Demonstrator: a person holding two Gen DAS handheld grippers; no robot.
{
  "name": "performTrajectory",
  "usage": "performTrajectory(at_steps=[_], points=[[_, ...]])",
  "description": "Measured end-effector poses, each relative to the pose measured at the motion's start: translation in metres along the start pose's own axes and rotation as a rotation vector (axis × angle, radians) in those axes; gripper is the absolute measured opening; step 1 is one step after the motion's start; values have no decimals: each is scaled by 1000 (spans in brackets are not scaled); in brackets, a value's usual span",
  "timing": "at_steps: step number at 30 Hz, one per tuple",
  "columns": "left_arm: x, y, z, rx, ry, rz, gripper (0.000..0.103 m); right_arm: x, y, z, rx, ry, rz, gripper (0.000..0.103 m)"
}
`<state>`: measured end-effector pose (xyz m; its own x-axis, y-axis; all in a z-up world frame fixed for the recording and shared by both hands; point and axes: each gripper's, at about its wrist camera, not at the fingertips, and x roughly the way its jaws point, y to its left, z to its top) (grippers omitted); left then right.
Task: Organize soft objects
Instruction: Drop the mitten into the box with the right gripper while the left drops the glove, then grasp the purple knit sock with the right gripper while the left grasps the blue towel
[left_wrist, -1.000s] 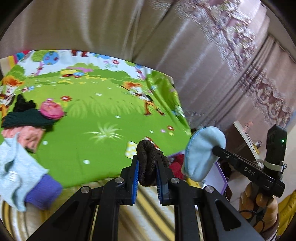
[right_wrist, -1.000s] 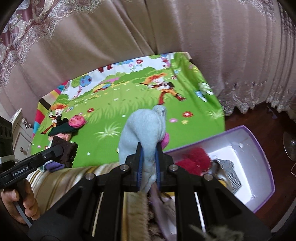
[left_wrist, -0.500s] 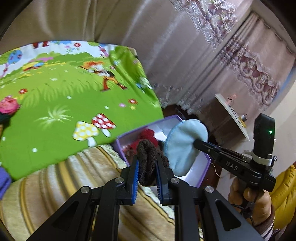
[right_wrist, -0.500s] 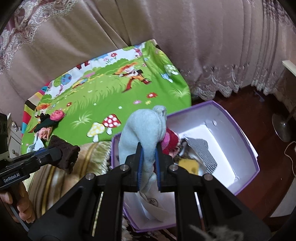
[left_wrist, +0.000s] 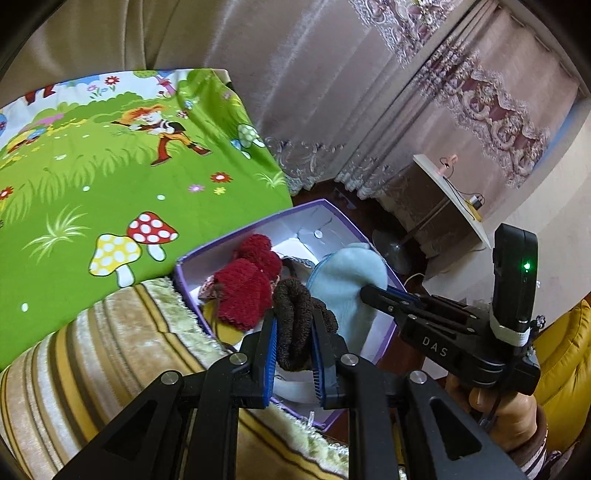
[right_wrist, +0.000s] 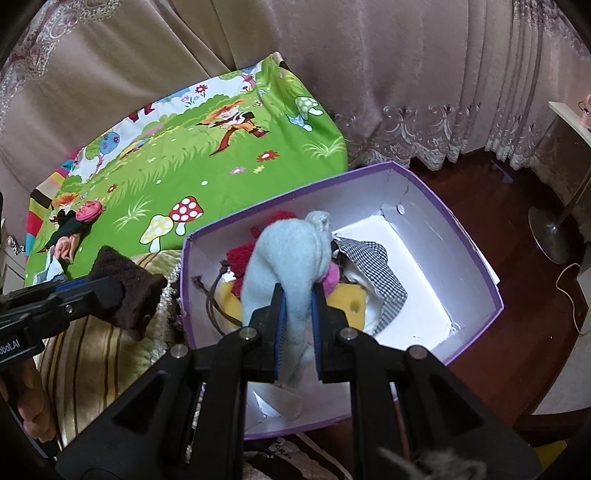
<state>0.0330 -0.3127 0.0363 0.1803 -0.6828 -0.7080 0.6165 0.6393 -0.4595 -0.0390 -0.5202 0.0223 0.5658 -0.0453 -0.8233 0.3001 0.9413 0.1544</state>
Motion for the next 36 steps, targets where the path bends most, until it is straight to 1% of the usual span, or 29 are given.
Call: performTrajectory(at_steps=[5,7,10,12,15,21,23,26,28,30,36], points=[[9,-4,-1,11,23,9,22,1,-5,-1,16,5,-1,18],[11,-3,-1,3,30,13,27,2,-6,-1,26,3,1,18],[11,-1,-1,-5,30,15,40,1,-6,-1,28,0,5,18],[10,-1,-1,-5,26,10,46,2,-5,0,26,1,1,18],[7,1,-1,-10,15,3,46,1,-2,1,14,-1,-9,18],[-7,12,-1,-35,-18,13,46,0,8,4,0,-8,9,18],[-14,17,-2,-44,-30,25,46,1,13,6,1,-4,26,22],[-25,26,-3,-55,-53,53,46,2,21,9,-13,-3,35,32],[-33,35,-4,-70,-66,65,46,1,28,11,-27,-10,45,42],[-40,44,-5,-87,-77,81,46,1,36,13,-43,-14,56,46],[-67,80,-16,-168,-111,114,46,3,58,18,-87,-13,76,50]])
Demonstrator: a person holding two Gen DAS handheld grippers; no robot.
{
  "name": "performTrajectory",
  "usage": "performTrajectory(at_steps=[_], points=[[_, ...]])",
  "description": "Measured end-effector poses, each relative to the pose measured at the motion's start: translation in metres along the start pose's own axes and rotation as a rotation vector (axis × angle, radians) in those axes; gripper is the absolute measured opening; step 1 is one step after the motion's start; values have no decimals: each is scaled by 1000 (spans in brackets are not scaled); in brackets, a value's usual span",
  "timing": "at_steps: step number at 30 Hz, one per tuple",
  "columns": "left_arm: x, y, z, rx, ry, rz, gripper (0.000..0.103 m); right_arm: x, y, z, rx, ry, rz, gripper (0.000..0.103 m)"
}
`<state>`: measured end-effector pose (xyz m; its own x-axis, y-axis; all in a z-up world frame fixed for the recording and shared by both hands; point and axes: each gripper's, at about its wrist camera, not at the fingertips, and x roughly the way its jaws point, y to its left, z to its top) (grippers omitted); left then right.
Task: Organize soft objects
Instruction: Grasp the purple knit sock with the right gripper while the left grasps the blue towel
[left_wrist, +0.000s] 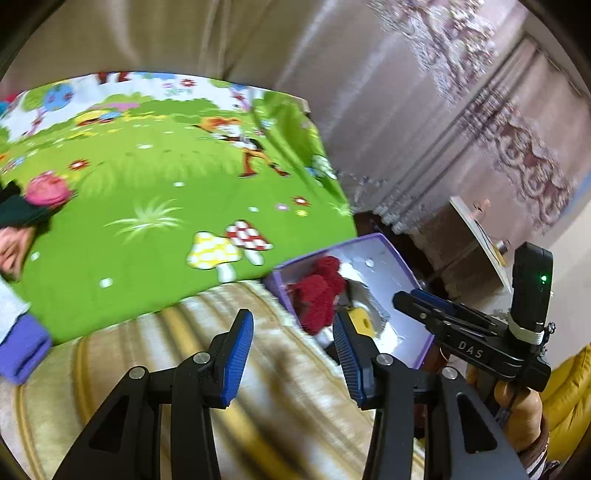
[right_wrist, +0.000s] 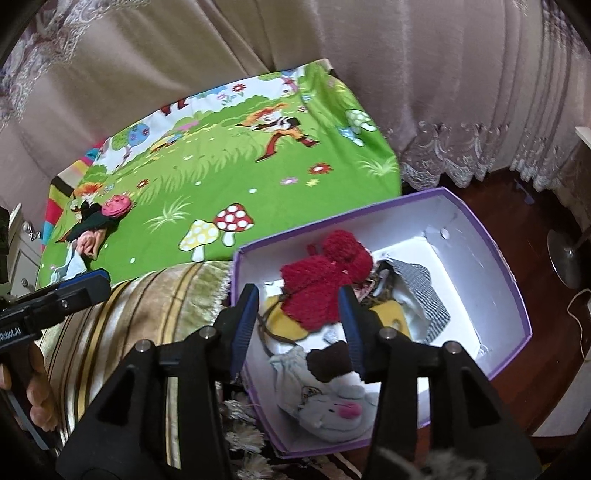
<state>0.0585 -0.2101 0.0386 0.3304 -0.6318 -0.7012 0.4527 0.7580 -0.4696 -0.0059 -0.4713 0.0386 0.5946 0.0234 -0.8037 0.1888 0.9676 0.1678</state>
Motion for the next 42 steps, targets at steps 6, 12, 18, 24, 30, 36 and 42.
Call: performTrajectory(at_steps=[6,12,18,24,30,36,42], points=[[-28,41,-6,-84,-43,52,46,7,22,5,-41,12,29,51],[-66,95,-11,-185,-99,146,46,17,51,10,-94,28,77,53],[-108,162,-18,-338,-145,285,49,28,82,17,-152,39,123,56],[-121,214,-20,-453,-133,396,69,39,113,25,-209,48,155,56],[-109,255,-23,-610,-59,399,74,47,144,33,-267,50,199,57],[-81,258,-4,-575,-11,397,74,56,175,35,-331,63,244,58],[-51,248,15,-457,55,468,64,60,203,32,-391,74,290,61]])
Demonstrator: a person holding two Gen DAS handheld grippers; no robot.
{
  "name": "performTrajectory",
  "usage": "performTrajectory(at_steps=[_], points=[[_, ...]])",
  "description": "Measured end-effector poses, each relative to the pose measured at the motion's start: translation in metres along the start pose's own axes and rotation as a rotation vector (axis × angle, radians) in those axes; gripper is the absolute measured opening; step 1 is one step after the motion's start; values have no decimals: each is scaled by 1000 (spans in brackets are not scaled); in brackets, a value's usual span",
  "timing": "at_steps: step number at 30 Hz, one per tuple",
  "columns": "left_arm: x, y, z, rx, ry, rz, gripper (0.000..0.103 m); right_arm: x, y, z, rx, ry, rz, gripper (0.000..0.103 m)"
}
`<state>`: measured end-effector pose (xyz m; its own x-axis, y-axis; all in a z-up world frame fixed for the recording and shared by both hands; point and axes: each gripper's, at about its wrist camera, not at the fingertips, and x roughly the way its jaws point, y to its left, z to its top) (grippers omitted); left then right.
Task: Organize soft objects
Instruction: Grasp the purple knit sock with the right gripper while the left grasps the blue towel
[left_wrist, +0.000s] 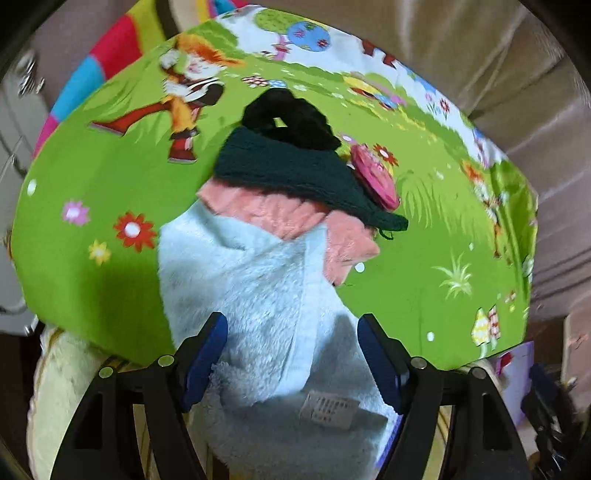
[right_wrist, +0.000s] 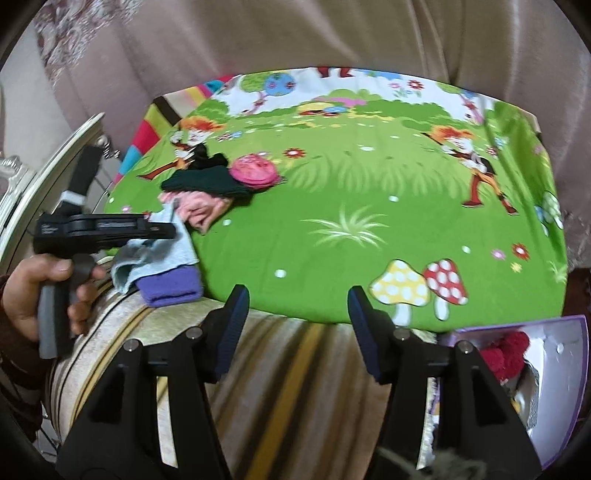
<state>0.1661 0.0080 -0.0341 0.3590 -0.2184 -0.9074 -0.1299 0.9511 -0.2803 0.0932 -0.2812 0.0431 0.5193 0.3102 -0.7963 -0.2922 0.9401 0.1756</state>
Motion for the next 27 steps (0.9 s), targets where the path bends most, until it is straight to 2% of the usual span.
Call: performTrajectory(at_steps=[1,3,5,7,15,20,27], points=[[1,-2,1,18,0,17,50,2,4,0,-11,4,9,62],[5,-3,3,30,2,52,37,7,11,1,-27,14,27,63],[4,1,3,22,-6,42,29,9,15,1,-35,22,40,63],[-3,6,2,3,-35,26,15,11,21,1,-47,28,49,63],[-38,27,-3,-94,-176,-28,12,22,43,5,-88,55,88,66],[-56,47,-6,-145,-263,2,11,34,66,6,-137,88,133,68],[-74,66,-5,-190,-338,-18,10,56,95,12,-194,148,204,72]])
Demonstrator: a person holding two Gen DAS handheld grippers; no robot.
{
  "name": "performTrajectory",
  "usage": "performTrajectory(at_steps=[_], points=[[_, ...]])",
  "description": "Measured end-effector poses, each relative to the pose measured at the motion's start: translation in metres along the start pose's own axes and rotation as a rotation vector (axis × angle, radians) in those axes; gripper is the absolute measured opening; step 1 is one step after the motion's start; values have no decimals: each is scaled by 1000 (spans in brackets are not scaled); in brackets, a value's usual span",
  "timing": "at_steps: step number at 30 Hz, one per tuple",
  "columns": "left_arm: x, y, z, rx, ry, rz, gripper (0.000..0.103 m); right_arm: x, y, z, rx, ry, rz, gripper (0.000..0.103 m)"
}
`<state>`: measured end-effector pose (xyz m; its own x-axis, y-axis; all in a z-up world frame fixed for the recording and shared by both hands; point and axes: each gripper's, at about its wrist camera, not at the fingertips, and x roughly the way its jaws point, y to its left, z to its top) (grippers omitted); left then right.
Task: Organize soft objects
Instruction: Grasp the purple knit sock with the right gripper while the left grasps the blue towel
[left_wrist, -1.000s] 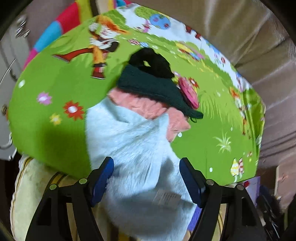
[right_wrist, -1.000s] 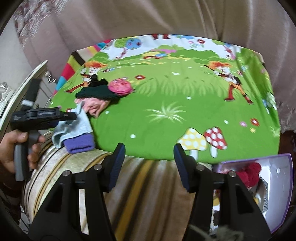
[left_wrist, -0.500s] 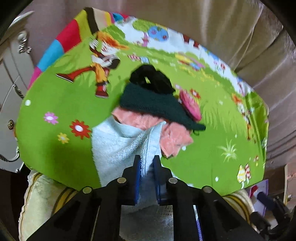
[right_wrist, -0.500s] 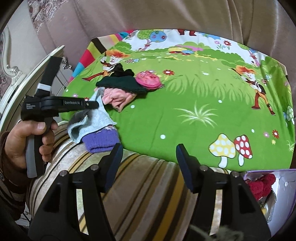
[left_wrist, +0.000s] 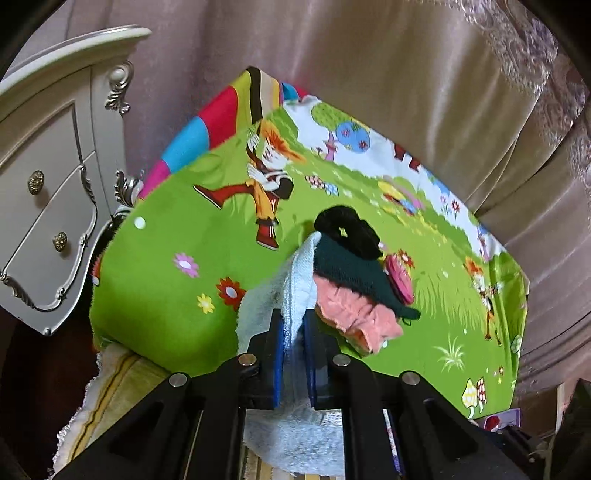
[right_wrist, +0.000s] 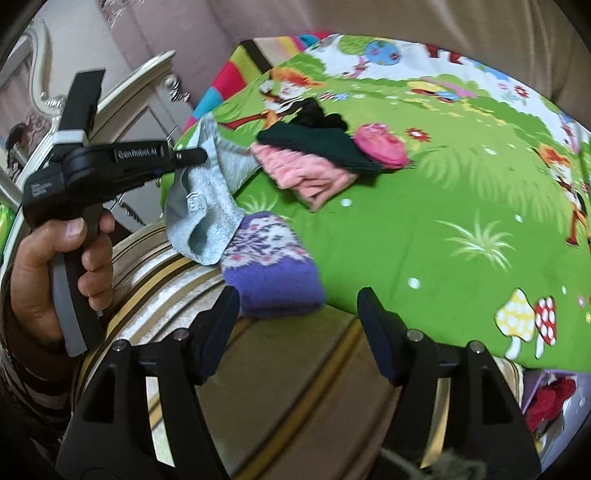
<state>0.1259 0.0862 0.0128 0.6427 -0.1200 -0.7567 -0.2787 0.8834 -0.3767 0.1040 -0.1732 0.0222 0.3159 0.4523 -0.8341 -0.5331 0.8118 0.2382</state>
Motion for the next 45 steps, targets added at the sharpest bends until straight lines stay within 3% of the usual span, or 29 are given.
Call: performTrajectory(at_steps=[9,18,20,21,23,25,31,45], points=[[-22,9,0,-14,-56,-34,10,50,15,22,-55,121,78,77],[-33,23,-1,-46,-75,-41,10,85,18,37,-82,189,78,81],[-33,24,-3,-48,-73,-42,10,89,18,39,-92,188,83,68],[-33,24,-3,-49,-71,-43,10,91,18,39,-96,192,89,51],[-34,23,-5,-50,-68,-45,10,93,20,40,-99,189,96,43],[-35,22,-6,-48,-68,-46,10,89,22,41,-109,168,97,28],[-43,14,-8,-35,-73,-66,10,71,21,41,-98,100,83,21],[-58,-45,-18,64,-71,-175,10,2,-7,18,2,-67,23,21]])
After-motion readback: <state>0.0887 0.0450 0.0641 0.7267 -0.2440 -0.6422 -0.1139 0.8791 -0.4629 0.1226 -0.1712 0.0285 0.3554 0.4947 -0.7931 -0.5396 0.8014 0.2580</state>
